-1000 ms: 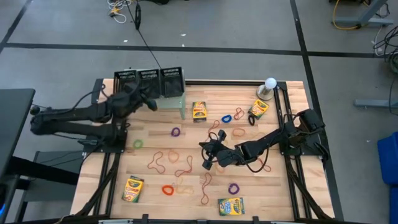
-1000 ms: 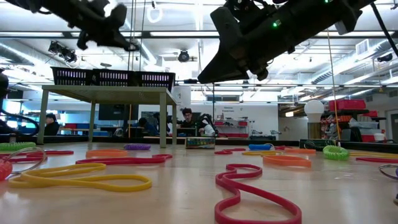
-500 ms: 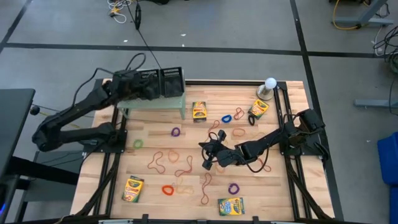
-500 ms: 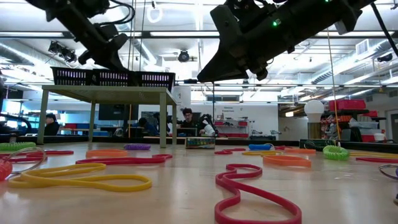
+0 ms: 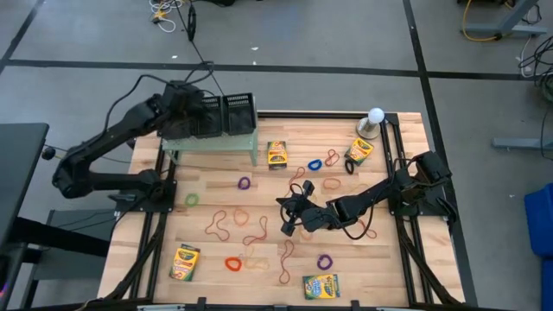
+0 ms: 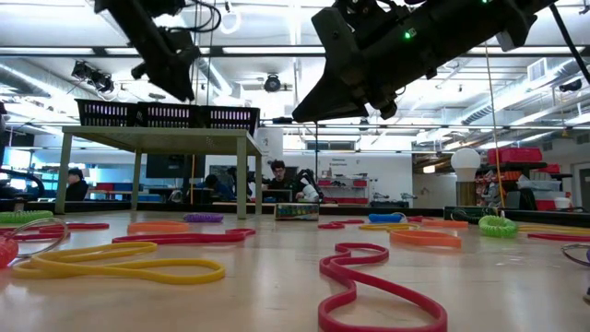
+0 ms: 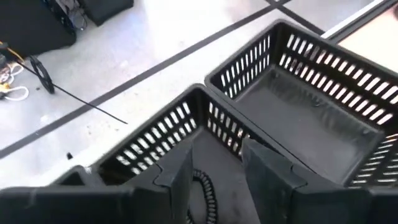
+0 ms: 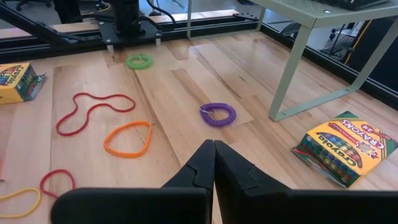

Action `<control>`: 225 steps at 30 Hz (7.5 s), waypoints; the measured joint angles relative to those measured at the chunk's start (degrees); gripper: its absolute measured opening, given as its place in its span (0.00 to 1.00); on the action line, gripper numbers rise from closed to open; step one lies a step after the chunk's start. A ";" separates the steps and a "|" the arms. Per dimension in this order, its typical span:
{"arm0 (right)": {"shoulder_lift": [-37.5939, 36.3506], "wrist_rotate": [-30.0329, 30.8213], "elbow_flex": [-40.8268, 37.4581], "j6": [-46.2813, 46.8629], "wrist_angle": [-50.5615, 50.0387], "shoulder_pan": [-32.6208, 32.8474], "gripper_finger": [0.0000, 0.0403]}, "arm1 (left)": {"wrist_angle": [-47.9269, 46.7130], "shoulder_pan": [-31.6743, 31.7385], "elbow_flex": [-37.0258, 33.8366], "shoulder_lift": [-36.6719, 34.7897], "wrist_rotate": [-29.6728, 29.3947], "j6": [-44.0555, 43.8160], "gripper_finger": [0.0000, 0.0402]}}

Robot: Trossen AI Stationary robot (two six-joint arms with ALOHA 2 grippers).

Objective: Pick & Place Office Desk Supplies
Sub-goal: Put the crayon box into the right black bin on the shelf

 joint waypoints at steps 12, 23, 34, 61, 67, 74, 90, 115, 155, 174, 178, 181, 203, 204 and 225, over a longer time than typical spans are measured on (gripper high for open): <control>0.00 0.02 0.00 -1.25 -0.04 0.00 0.02 | 1.05 -20.53 -4.94 -9.76 -9.23 -5.74 0.12; 0.00 0.02 0.00 -1.49 -0.03 0.00 0.02 | 33.64 -48.95 -22.47 -8.74 -21.23 -2.01 0.02; 0.00 -8.75 -0.02 -0.13 -0.42 -0.53 0.02 | 67.45 -58.07 -37.43 -0.58 -19.74 -1.86 0.02; -31.28 -19.90 -0.04 13.69 -44.39 -8.51 0.02 | 84.05 -58.17 -43.05 7.43 -24.25 -3.26 0.02; -37.00 -20.42 -0.04 16.73 -60.00 -14.86 0.02 | 84.00 -58.17 -43.05 7.43 -24.02 -3.14 0.02; -38.00 -19.78 -0.37 17.39 -73.16 -25.32 0.08 | 84.00 -58.17 -43.05 7.43 -24.02 -3.14 0.02; -37.94 -19.39 -19.94 28.18 -57.61 -45.23 0.35 | 83.78 -58.17 -43.01 7.45 -24.00 -3.14 0.02; -27.11 -9.75 -24.59 49.36 -43.30 -53.83 0.84 | 83.79 -58.17 -43.01 7.45 -24.00 -3.14 0.02; -31.08 -26.31 -17.84 13.09 -48.81 -58.14 0.64 | 83.81 -58.14 -43.01 7.45 -24.00 -3.14 0.02; -27.68 -20.12 -20.61 8.10 -46.40 -59.69 0.02 | 83.81 -58.14 -43.01 7.45 -24.01 -3.14 0.02; -25.53 -22.81 -20.63 8.03 -46.55 -59.63 0.05 | 83.79 -58.14 -43.01 7.45 -24.02 -3.15 0.02; -25.40 -25.49 -20.63 7.96 -46.53 -59.65 0.03 | 83.81 -58.14 -43.01 7.45 -24.01 -3.14 0.02; -29.66 -39.07 -20.63 2.49 -44.62 -63.72 0.39 | 83.81 -58.14 -43.01 7.45 -24.02 -3.15 0.02; -29.66 -39.49 -20.63 1.96 -44.62 -64.25 0.39 | 83.81 -58.14 -43.01 7.45 -24.02 -3.16 0.02; -25.65 -49.97 -20.62 -4.46 -43.08 -70.14 0.38 | 83.78 -58.14 -43.01 7.45 -24.00 -3.14 0.02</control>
